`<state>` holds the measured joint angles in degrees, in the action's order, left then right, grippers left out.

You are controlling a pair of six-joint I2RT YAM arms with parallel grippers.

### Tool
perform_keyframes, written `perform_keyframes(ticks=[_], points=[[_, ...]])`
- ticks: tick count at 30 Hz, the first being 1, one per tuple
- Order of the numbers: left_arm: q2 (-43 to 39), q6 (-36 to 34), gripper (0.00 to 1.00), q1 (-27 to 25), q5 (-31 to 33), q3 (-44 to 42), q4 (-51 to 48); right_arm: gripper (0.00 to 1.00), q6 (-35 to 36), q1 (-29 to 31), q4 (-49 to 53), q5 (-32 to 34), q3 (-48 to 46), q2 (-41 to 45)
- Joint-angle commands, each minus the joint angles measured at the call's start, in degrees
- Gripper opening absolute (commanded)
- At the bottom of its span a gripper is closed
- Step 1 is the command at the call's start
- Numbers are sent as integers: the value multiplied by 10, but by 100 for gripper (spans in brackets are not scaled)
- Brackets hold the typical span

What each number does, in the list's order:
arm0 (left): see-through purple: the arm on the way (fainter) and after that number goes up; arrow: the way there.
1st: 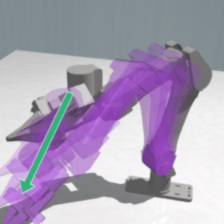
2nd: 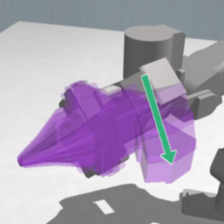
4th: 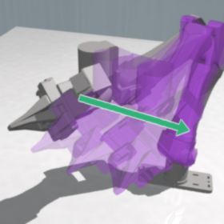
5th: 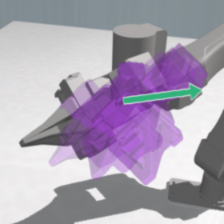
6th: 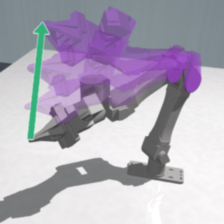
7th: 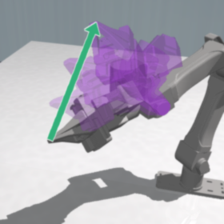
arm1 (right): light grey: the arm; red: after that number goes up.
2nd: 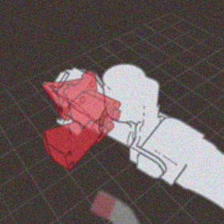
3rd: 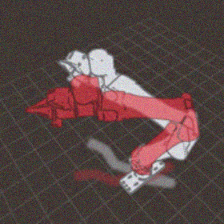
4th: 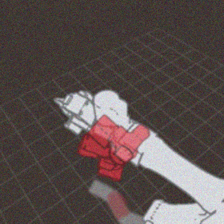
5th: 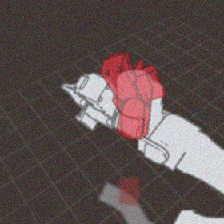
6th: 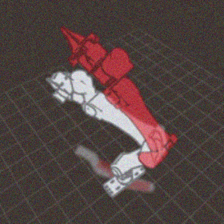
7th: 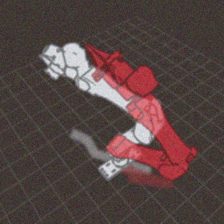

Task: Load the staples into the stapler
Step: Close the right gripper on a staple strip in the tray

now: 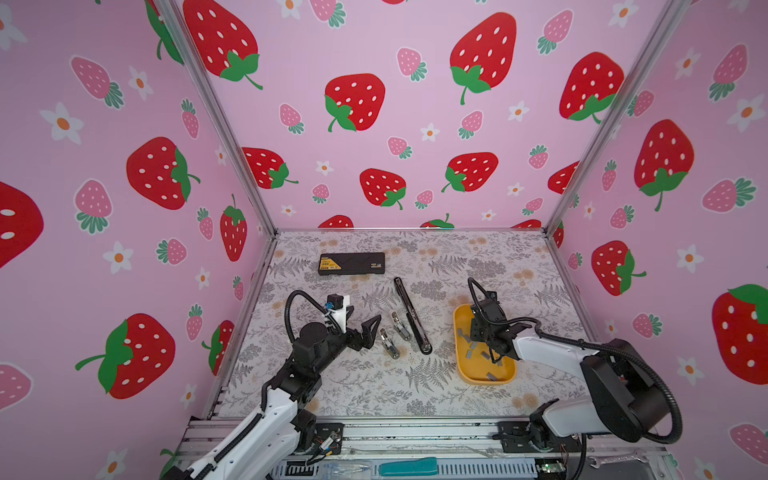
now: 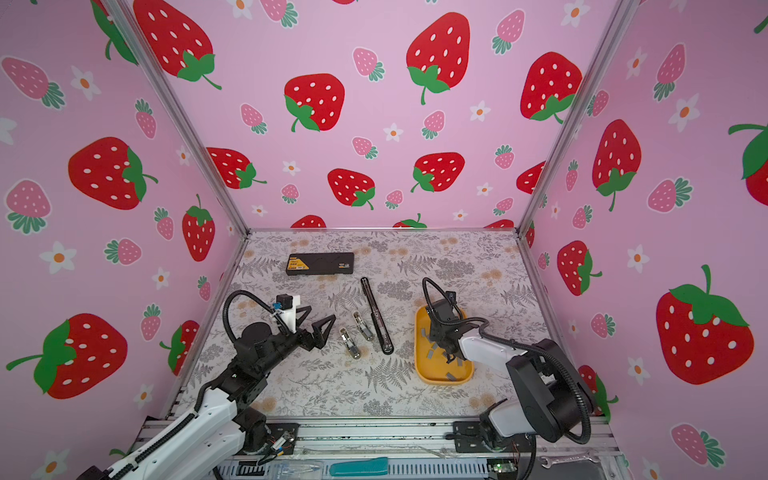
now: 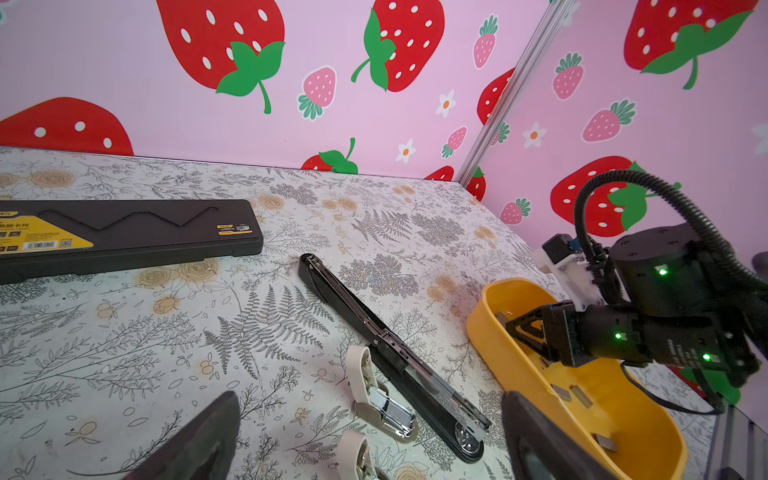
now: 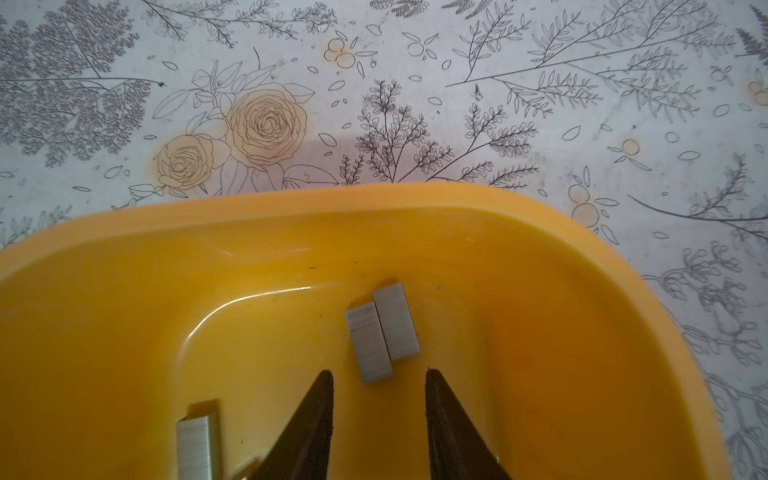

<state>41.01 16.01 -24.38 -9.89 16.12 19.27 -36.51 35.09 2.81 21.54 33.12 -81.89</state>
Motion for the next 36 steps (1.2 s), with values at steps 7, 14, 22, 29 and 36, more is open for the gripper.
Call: perform_keyframes(ticks=[7,14,22,29,36], points=[[-2,-9,99,-2,1,4,9,38,-3,-1,-31,-55,8,-40],[4,-10,99,-2,1,5,13,37,-4,-1,-42,-76,1,-31],[3,-10,99,-3,1,5,11,37,-7,-1,-27,-35,10,-41],[2,-10,99,-3,1,5,10,42,-4,-1,-23,-18,35,-80],[2,-11,99,-3,1,6,10,44,-3,0,-25,-18,49,-102]])
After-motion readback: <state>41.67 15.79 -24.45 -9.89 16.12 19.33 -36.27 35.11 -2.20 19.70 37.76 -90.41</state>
